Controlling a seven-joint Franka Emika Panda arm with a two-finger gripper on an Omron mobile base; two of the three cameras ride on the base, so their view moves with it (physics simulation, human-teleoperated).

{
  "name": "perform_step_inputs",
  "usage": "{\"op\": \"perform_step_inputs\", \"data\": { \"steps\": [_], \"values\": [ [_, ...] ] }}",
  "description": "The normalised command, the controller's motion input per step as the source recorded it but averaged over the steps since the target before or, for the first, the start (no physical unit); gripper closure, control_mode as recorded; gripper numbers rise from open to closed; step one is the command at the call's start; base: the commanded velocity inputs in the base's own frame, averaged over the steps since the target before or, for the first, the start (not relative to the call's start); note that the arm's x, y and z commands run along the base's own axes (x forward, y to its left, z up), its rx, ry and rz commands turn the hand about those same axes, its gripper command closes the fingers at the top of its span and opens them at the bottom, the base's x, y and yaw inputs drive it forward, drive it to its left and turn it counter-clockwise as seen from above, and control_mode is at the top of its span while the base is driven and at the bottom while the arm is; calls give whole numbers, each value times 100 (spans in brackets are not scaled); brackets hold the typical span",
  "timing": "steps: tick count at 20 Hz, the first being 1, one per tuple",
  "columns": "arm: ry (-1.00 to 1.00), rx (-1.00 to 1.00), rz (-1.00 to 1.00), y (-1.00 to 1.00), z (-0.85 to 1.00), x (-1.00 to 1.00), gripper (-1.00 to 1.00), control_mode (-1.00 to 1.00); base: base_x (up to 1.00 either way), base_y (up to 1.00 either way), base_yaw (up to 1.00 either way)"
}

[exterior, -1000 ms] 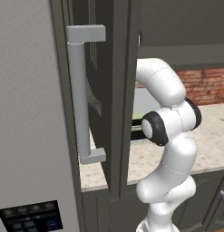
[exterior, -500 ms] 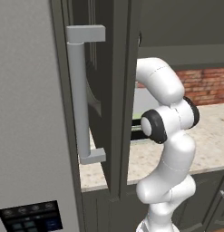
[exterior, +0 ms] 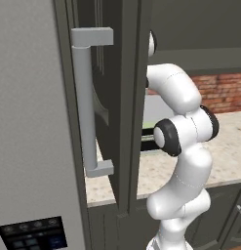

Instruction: Retrieve the tupperware and aluminum foil from the cabinet and place them on the dining counter near the plate with corn and kebab skewer to prepare for storing leftovers.

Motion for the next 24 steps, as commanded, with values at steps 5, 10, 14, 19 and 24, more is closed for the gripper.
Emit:
{"op": "perform_step_inputs", "data": {
  "steps": [5, 10, 14, 19, 24],
  "values": [
    [-8, 0, -8, 0, 0, -10, 100, -100, 0, 0, 0],
    [-16, 0, -11, -27, 0, -28, 100, -100, 0, 0, 0],
    [-13, 0, -8, -59, 0, -71, 100, -100, 0, 0, 0],
    [-5, 0, 0, -77, 6, -100, 100, -100, 0, 0, 0],
    [-3, 0, 0, -57, 20, -100, 100, -100, 0, 0, 0]
  ]
}}
